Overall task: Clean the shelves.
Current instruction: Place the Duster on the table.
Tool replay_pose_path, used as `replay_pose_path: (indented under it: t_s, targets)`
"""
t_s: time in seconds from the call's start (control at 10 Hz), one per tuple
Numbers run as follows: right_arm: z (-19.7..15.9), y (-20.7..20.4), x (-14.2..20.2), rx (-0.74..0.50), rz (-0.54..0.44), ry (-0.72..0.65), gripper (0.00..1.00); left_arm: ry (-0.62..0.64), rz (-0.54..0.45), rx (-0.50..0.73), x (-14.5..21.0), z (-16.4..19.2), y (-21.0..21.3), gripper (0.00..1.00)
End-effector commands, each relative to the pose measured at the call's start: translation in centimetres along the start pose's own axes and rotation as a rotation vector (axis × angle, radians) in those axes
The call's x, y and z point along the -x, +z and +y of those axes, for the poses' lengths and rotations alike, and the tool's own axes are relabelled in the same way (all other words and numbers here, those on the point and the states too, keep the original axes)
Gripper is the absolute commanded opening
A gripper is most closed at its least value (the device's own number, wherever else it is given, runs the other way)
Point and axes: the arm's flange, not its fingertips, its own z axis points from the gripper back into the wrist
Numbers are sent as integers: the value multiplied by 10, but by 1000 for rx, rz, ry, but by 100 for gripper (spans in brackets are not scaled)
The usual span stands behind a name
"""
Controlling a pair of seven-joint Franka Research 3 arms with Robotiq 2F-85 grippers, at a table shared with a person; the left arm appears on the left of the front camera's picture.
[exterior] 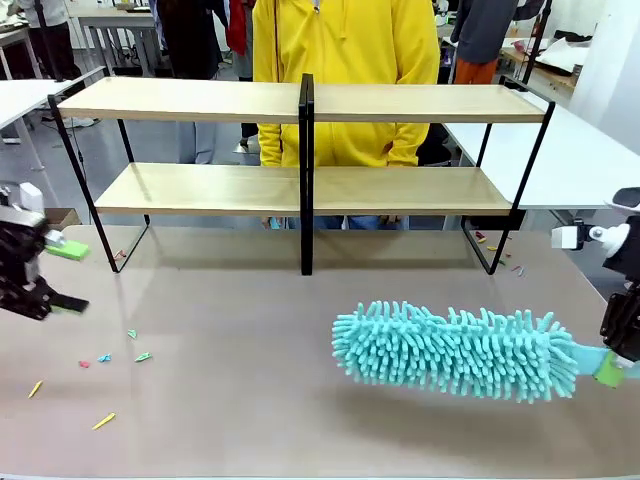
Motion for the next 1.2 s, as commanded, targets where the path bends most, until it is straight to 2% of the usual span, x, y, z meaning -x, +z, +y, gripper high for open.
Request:
replay_pose_path:
  t_s: [0.0,0.1,0.3,0.4,0.6,0.7,0.9,1.0,1.1]
  targets:
    - [-23,-16,10,62,-46,-27,12,42,-120,-58,13,11,-35,100]
    - [-32,-16,7,135,-50,-59,12,0,0,0,0,0,0,100]
    - [-48,-17,-7,188,-54,-28,12,0,0,0,0,0,0,100]
    - [-58,-15,-19,166,-41,20,12,0,0,0,0,0,0,100]
    - [-79,-22,-31,125,75,56,12,0,0,0,0,0,0,100]
    - [-90,-26,-31,125,93,46,12,0,0,0,0,0,0,100]
    - [-104,-26,-26,125,54,9,12,0,0,0,0,0,0,100]
    - [-109,-21,-23,101,22,-5,48,0,0,0,0,0,0,100]
    - [-114,-12,-18,117,-8,-31,70,0,0,0,0,0,0,100]
